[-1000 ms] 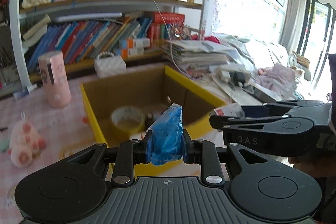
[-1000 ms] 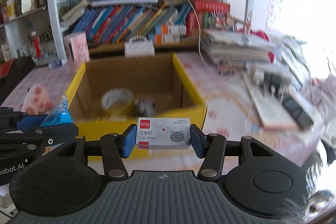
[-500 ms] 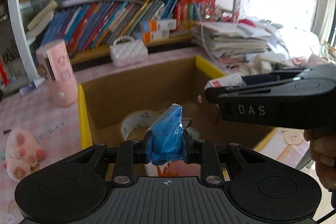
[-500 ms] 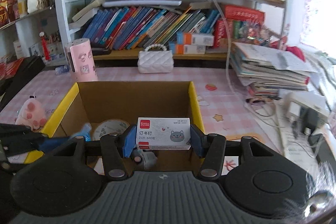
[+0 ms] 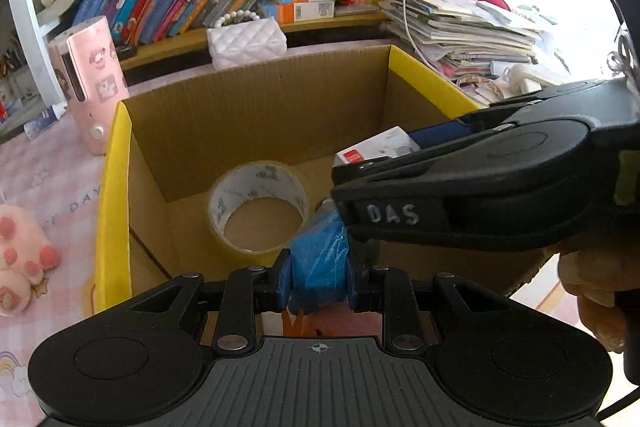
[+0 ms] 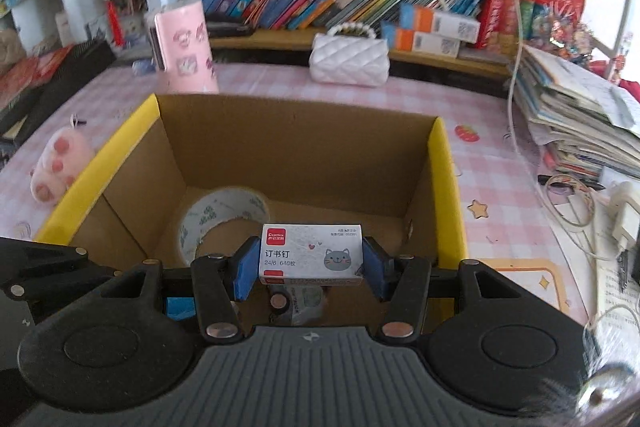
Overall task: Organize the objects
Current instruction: 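Lower both held items into the yellow box and open both tools, then withdraw both tools from the box and move toward the pink plush pig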
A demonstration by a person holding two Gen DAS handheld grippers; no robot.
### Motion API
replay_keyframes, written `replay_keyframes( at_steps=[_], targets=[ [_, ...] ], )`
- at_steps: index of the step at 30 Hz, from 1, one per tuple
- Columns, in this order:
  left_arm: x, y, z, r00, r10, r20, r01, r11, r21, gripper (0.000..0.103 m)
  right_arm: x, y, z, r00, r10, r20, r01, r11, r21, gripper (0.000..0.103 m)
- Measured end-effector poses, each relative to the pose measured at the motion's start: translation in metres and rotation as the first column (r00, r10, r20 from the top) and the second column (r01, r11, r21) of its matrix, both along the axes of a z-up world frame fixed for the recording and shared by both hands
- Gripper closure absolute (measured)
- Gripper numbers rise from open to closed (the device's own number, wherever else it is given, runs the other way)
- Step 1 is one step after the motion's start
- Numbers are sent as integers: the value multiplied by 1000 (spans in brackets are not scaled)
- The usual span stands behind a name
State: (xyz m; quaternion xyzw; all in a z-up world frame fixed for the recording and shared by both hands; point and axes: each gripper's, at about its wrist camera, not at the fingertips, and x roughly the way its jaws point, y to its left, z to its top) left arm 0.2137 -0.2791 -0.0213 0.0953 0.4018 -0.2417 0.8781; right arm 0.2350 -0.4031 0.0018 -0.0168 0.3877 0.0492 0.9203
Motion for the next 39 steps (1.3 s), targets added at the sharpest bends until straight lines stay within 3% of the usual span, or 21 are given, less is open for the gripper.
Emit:
replay_keyframes(
  at_steps=[17,22,30,39],
  targets=[
    [-4,6,2,999,38,9,-37,999,-25,74,10,6,-5,995,85,-48,-85,996,-2,51],
    [-11,12,10,998,37,41,-34,997,-69,54,3,7,-2,997,70,-33,-70,997,13,50],
    [-33,22,34,990,31,135,-17,994,-108,36,-24,10,25,997,6,80,-6,1000,9,47],
    [-67,54,59,978,34,205,0,986,-167,29,-78,6,53,970,-146,197,144,989,22,46]
  ],
)
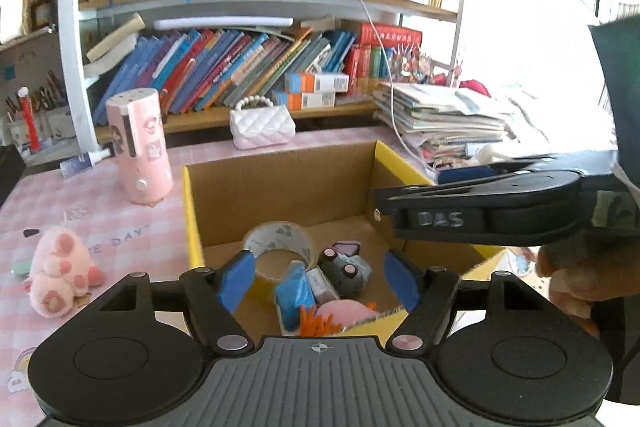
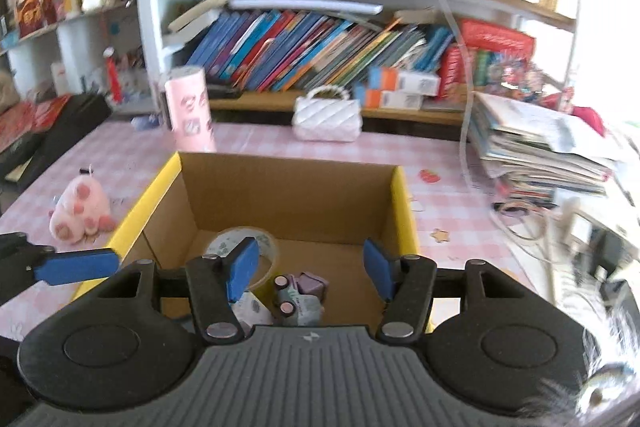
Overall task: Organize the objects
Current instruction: 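Withdraw both tools from the box and move toward the pink plush pig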
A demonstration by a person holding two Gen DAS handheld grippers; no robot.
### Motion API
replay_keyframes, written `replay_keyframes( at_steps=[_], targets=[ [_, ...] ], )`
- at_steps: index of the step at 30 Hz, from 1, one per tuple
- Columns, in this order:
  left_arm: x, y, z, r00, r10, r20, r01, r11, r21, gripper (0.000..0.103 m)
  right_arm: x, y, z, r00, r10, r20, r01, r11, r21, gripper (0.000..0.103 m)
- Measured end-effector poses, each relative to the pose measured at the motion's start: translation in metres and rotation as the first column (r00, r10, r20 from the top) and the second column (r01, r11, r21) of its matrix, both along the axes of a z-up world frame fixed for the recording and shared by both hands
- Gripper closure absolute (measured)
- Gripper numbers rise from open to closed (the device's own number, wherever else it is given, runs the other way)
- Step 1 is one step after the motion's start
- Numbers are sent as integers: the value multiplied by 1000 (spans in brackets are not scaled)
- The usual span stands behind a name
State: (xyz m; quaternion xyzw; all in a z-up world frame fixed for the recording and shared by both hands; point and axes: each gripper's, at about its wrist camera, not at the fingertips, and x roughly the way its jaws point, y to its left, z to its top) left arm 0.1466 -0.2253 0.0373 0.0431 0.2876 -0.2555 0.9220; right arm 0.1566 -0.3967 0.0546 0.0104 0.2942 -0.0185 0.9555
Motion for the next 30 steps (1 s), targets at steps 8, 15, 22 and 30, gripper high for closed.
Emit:
replay_keyframes(
  at_steps=[8,15,22,30],
  targets=[
    [-29,43,2,1000,7,0,-7,999,-31,21,-58,12,-2,985,-173,5,172,983,64,42],
    [-46,80,-18,998,26,-60,-27,1000,-3,19,-98,51,-25,970,-238,-55,241,970,41,40],
    [-64,117,-36,991,67,-119,-64,997,36,19,-120,93,-45,965,-232,-119,237,971,25,39],
    [-82,156,-50,978,113,-174,-102,992,70,18,-134,147,-59,972,-156,-175,163,986,25,32]
  ],
)
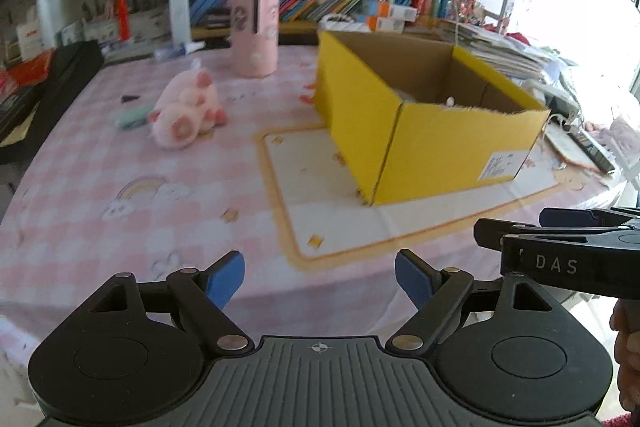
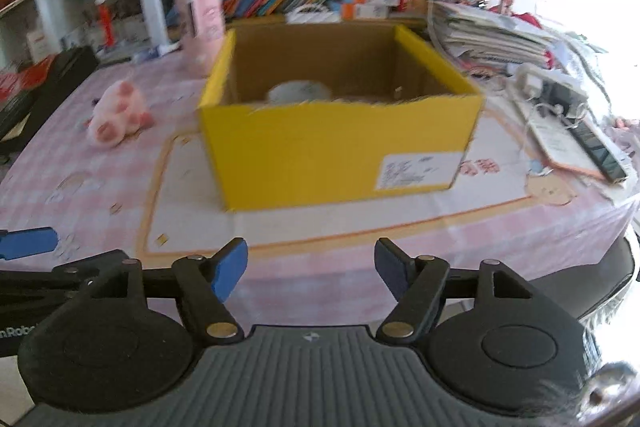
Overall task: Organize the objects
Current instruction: 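Withdraw both tools from the box and move toward the pink plush pig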
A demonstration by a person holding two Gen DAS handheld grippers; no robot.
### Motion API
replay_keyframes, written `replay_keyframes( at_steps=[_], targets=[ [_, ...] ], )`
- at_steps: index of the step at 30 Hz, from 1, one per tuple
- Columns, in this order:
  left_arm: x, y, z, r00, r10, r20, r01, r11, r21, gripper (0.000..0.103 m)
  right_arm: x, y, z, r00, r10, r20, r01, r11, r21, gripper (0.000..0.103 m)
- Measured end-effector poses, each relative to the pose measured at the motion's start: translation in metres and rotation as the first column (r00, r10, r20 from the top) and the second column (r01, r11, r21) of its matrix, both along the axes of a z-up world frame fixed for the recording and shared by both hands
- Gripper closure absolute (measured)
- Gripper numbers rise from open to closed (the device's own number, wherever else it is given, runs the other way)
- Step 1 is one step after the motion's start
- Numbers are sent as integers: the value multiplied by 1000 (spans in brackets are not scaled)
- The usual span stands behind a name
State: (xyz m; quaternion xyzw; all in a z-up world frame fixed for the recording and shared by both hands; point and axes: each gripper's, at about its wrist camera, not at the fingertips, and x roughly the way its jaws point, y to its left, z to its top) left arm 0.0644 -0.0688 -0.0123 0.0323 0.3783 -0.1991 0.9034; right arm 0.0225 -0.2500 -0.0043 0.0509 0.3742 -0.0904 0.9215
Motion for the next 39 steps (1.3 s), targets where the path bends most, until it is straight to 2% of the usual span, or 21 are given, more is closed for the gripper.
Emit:
replay_keyframes(
  at_steps=[10,22,30,39],
  targets=[
    [-14,48,-1,997,76,-14,-76,997,3,18,-4,53,-3,995,103,-17,-103,995,1,30],
    [-25,98,6,990,140,15,-140,990,1,18,0,104,2,984,179,11,-179,984,-2,29],
    [-24,123,8,984,174,27,-174,985,-16,18,6,129,7,977,213,27,-212,977,-21,29],
    [-11,135,3,977,215,6,-214,976,-30,18,26,141,5,968,249,16,-249,968,-31,29]
  ],
)
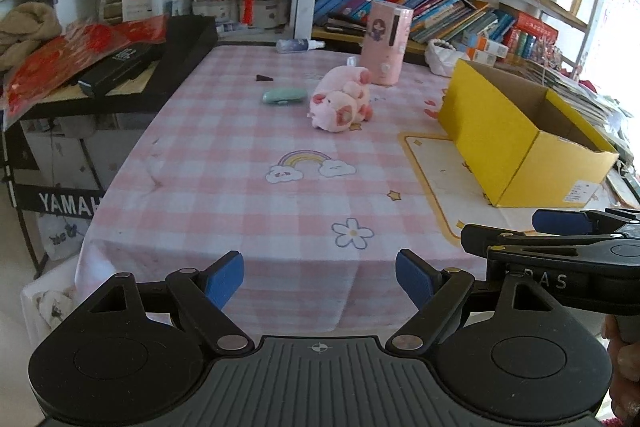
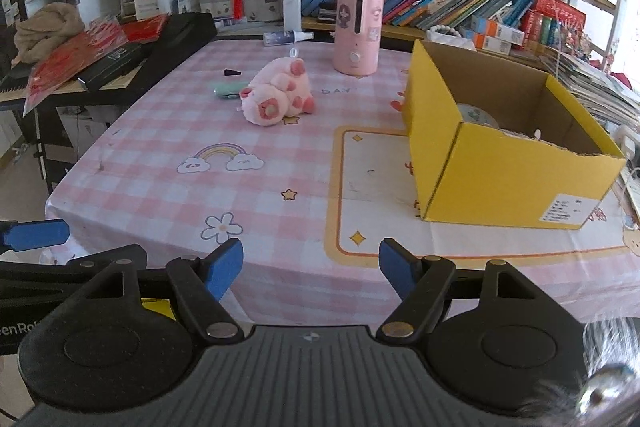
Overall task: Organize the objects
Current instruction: 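Withdraw both tools from the box and move toward the pink plush pig, then grasp the pink plush pig with the left tool while the right tool grasps the mint-green stick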
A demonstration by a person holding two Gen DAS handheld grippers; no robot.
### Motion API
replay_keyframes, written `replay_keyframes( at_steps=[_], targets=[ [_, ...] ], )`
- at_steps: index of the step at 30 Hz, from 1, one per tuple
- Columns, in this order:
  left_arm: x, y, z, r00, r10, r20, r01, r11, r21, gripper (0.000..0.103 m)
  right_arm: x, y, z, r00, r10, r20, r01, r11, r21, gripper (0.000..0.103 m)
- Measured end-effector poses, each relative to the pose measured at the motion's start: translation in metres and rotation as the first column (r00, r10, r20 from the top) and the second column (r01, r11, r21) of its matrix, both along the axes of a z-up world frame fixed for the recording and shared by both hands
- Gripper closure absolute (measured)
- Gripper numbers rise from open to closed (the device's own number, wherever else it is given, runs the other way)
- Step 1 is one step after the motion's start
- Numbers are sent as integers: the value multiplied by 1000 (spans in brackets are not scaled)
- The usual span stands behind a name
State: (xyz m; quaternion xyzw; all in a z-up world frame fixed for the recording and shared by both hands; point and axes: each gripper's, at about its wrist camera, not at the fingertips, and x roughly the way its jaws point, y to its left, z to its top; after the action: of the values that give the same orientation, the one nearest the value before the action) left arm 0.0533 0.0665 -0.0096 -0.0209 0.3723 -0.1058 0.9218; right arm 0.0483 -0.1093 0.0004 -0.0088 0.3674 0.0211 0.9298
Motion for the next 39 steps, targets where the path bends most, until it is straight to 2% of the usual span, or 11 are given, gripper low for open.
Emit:
replay_keyframes(
  at_steps=[19,39],
  targets=[
    [96,-20,-10,997,57,-53,-57,998,4,18,110,-18,-8,998,45,-34,-45,999,2,29],
    [187,-46,-7,994,102,-35,-101,994,36,18,226,-55,10,999,25,37,-27,999,40,29]
  ],
)
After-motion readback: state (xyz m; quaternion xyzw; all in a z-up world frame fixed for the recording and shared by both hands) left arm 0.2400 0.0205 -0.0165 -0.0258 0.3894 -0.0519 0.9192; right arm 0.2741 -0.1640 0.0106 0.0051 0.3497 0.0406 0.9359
